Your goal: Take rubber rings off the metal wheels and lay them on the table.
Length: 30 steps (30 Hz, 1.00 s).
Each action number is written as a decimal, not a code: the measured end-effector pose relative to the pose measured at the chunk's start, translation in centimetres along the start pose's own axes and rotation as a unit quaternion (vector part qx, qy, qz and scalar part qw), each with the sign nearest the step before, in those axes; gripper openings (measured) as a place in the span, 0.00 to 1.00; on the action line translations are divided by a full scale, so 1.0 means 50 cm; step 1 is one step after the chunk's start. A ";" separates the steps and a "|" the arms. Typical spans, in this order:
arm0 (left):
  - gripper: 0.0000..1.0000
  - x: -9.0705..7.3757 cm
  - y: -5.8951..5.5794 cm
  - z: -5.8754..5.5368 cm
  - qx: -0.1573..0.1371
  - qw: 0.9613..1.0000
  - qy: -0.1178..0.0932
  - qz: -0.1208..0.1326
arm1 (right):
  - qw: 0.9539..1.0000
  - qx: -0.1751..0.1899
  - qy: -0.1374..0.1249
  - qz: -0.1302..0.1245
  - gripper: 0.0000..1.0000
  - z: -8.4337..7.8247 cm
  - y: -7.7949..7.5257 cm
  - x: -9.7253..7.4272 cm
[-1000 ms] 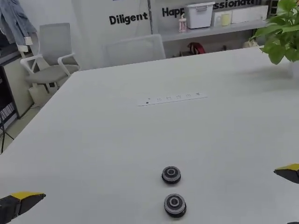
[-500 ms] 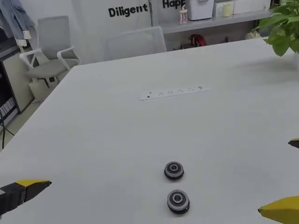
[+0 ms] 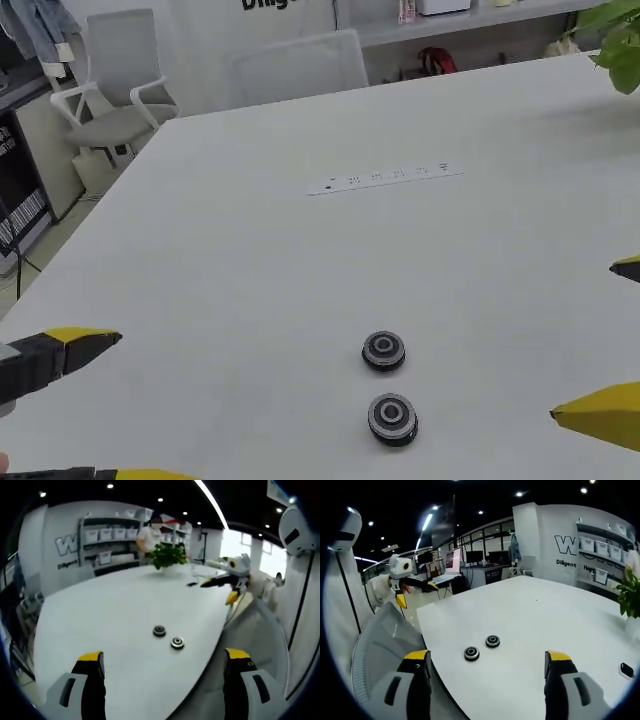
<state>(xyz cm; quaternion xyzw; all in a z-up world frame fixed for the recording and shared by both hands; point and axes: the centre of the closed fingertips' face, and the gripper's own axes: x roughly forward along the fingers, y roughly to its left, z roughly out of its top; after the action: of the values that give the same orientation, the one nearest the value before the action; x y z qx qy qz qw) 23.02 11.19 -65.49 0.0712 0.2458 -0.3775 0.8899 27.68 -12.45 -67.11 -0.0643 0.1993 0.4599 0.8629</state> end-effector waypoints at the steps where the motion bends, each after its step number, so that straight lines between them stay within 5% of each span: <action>1: 1.00 0.001 0.002 0.001 0.001 1.000 0.000 0.000 | 1.000 -0.002 -0.001 0.003 0.90 0.002 0.001 0.003; 16: 1.00 0.046 0.008 0.031 0.021 0.999 -0.001 -0.030 | 0.998 -0.003 -0.018 0.057 0.88 0.014 0.016 0.053; 30: 1.00 0.116 -0.031 0.051 0.043 0.996 0.007 -0.076 | 0.997 0.014 -0.037 0.072 0.84 0.016 0.013 0.086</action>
<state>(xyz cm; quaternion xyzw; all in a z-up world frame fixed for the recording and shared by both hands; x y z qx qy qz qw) 26.36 5.61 -66.02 0.0936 0.2403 -0.4539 0.8529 29.54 -8.54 -68.06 -0.0210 0.1777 0.5203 0.8350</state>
